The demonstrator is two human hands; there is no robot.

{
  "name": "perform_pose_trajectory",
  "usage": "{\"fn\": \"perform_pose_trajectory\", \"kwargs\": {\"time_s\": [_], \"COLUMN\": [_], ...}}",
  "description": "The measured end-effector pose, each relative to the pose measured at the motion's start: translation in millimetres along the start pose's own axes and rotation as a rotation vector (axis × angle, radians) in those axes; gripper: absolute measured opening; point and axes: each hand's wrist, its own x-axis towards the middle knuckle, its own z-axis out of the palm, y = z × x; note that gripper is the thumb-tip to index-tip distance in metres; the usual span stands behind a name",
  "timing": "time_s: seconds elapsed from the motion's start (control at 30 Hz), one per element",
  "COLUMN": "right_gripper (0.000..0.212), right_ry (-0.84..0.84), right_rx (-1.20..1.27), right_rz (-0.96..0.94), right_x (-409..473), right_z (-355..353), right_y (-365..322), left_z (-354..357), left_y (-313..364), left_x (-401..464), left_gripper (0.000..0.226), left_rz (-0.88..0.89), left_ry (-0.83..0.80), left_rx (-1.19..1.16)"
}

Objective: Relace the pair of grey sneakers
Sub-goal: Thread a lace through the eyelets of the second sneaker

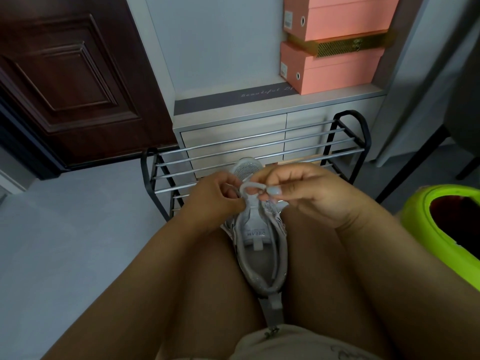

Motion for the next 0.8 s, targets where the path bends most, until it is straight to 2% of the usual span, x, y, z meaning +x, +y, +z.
{"fn": "perform_pose_trajectory", "kwargs": {"time_s": [0.1, 0.2, 0.3, 0.4, 0.47, 0.53, 0.6, 0.7, 0.8], "right_gripper": [0.007, 0.011, 0.024, 0.03, 0.03, 0.02, 0.015, 0.015, 0.009], "right_ry": [0.028, -0.001, -0.198, -0.416, -0.541, -0.647, -0.658, -0.499, -0.44], "right_rx": [0.038, 0.081, 0.188, 0.191, 0.194, 0.184, 0.067, -0.402, -0.775], "right_rz": [0.015, 0.004, 0.095, 0.223, 0.287, 0.36, 0.431, 0.45, 0.375], "right_x": [0, 0, -4, -8, -10, -12, -12, -11, -12], "right_z": [3, 2, 1, 4, 9, 15, 20, 20, 18], "right_y": [0, -2, 1, 6, 8, 8, 7, 3, 4], "left_z": [2, 3, 4, 4, 4, 5, 5, 4, 2], "left_y": [4, 1, -4, -10, -12, -13, -13, -9, -4], "left_x": [-7, -10, -7, -4, -3, -2, -2, -6, -12], "left_gripper": [0.027, 0.024, 0.03, 0.034, 0.034, 0.033, 0.036, 0.039, 0.038], "left_rz": [0.047, 0.056, 0.057, 0.036, 0.035, 0.042, 0.061, 0.168, 0.34], "left_ry": [-0.095, -0.104, -0.11, -0.079, -0.072, -0.065, -0.059, -0.089, -0.203], "left_rx": [0.026, 0.053, 0.03, 0.038, 0.022, 0.037, 0.102, 0.2, 0.275]}}
